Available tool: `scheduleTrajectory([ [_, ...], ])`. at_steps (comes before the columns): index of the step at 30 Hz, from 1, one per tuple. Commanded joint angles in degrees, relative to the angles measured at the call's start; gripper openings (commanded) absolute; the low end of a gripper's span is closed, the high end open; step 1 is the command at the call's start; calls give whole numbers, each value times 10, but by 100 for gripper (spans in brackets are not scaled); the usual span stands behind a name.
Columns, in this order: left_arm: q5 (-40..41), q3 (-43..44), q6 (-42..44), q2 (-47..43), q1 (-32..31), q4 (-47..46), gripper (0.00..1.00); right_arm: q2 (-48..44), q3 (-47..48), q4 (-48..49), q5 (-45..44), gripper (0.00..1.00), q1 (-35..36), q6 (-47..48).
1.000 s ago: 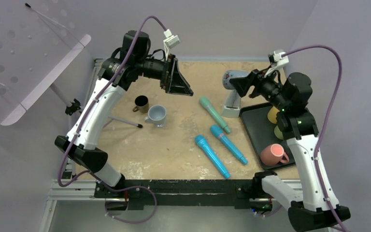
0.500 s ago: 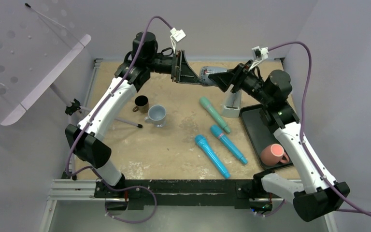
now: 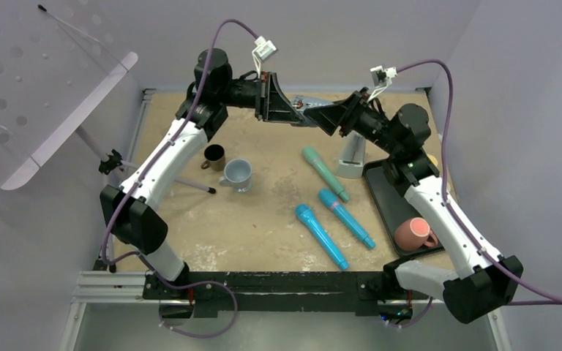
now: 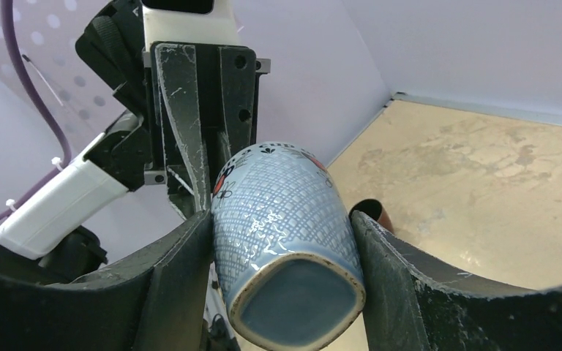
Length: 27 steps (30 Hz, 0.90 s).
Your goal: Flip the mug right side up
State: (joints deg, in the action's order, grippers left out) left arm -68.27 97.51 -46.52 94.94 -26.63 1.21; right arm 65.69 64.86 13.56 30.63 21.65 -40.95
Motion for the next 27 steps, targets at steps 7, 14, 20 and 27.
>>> scheduleTrajectory([
  [7, 77, 2, 142, -26, 24, 185, 0, 20, 33, -83, -69, 56, 14, 53],
  [14, 158, 0, 315, -36, 41, 328, 0, 20, 26, -91, -115, 99, 14, 63],
  [20, 387, 95, 514, 10, 48, 490, 0, 25, 62, -176, -161, 99, 14, 114],
  [27, 584, 222, 727, 143, 56, 574, 0, 22, 71, -268, -217, 99, 14, 166],
])
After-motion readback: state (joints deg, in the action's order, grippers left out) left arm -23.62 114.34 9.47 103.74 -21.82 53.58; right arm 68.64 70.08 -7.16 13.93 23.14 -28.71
